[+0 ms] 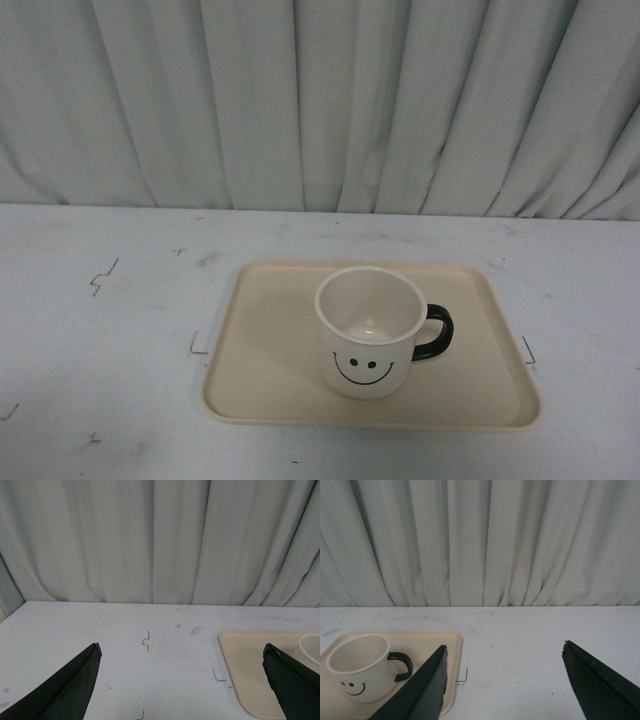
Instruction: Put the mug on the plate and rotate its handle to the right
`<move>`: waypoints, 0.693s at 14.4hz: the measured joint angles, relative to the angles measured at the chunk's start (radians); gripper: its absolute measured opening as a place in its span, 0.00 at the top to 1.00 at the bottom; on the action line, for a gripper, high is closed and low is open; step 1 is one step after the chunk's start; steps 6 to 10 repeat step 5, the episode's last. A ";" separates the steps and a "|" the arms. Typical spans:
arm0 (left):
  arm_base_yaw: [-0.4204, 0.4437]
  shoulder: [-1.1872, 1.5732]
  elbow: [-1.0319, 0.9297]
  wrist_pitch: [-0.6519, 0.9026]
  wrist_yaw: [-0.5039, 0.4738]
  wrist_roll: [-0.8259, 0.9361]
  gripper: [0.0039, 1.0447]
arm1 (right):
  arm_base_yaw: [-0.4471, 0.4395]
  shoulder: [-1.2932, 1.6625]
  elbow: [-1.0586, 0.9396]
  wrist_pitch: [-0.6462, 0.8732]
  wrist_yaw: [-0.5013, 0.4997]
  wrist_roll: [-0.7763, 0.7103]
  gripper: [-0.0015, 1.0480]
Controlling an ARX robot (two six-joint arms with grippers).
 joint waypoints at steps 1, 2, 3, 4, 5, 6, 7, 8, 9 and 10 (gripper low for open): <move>0.000 0.000 0.000 0.000 0.000 0.000 0.06 | 0.000 0.000 0.000 0.000 0.000 0.000 0.27; 0.000 0.000 0.000 0.000 0.000 0.000 0.06 | 0.000 0.000 0.000 0.000 0.000 0.000 0.15; 0.000 0.000 0.000 0.000 0.000 0.000 0.06 | 0.000 0.000 0.000 0.000 0.000 0.001 0.04; 0.000 0.000 0.000 0.000 0.000 0.000 0.06 | 0.000 0.000 0.000 0.000 0.000 0.001 0.07; 0.000 0.000 0.000 0.000 0.000 0.000 0.06 | 0.000 0.000 0.000 0.000 0.000 0.001 0.06; 0.000 0.000 0.000 0.000 0.000 0.000 0.06 | 0.000 0.000 0.000 0.000 0.000 0.001 0.06; 0.000 0.000 0.000 0.000 0.000 0.000 0.06 | 0.000 0.000 0.000 0.000 0.000 0.001 0.06; 0.000 0.000 0.000 0.000 0.000 0.000 0.06 | 0.000 0.000 0.000 0.000 0.000 0.001 0.06; 0.000 0.000 0.000 0.000 0.000 0.000 0.06 | 0.000 0.000 0.000 0.000 0.000 0.001 0.06; 0.000 0.000 0.000 0.000 0.000 0.000 0.06 | 0.000 0.000 0.000 0.000 0.000 0.001 0.06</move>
